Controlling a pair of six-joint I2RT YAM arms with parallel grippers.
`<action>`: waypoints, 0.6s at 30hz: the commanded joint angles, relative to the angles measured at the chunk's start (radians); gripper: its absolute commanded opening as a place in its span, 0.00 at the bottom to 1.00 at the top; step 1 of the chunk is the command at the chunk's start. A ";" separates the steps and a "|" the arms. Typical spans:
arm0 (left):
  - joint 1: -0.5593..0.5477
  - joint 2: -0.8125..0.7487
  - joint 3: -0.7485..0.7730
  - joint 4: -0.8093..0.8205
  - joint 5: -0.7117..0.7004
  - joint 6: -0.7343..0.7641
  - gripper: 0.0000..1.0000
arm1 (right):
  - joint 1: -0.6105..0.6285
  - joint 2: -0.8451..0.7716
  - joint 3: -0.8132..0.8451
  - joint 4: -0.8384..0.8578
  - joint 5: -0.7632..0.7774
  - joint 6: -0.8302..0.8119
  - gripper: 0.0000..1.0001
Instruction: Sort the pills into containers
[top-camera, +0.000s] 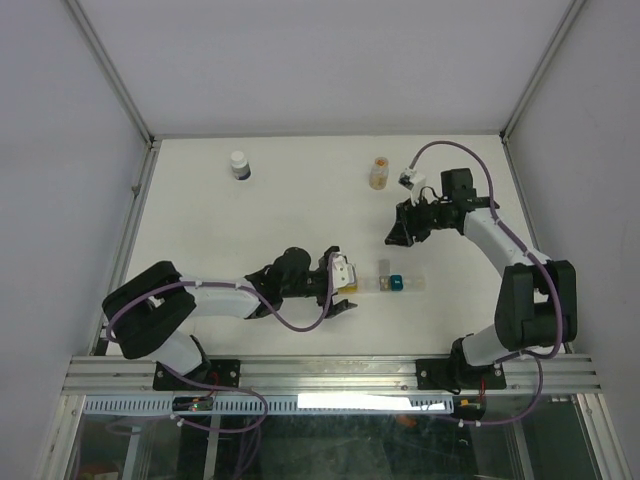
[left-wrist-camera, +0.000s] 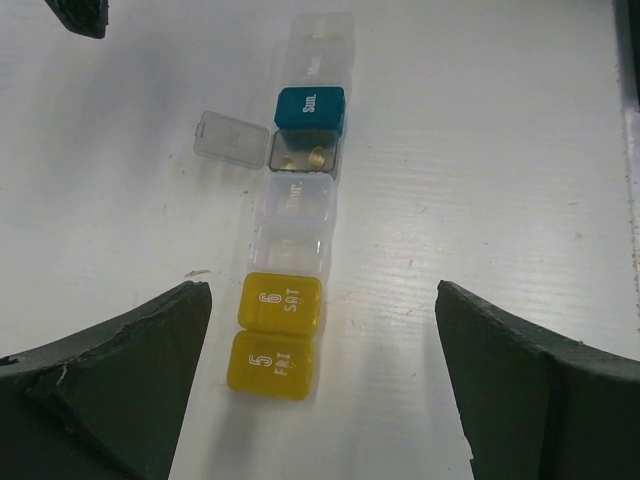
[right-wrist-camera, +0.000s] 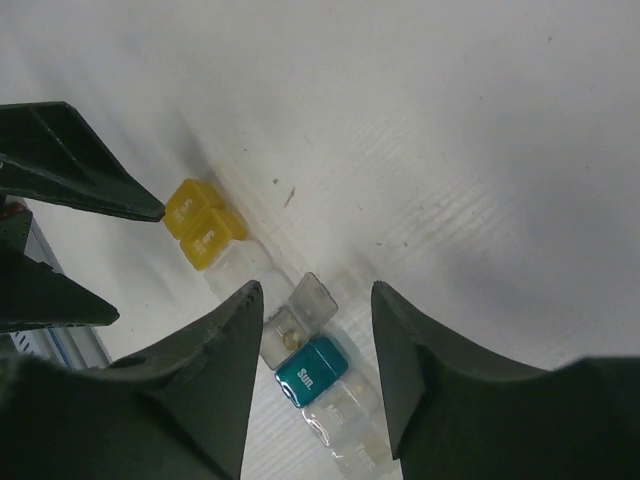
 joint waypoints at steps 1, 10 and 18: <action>0.021 0.062 0.071 0.016 0.015 0.066 0.96 | -0.022 0.042 0.063 -0.049 0.030 -0.043 0.48; 0.066 0.160 0.153 -0.065 0.093 0.094 0.93 | -0.037 0.135 0.066 -0.050 0.010 -0.036 0.42; 0.068 0.185 0.172 -0.071 0.112 0.055 0.92 | -0.045 0.153 0.072 -0.073 -0.029 -0.062 0.42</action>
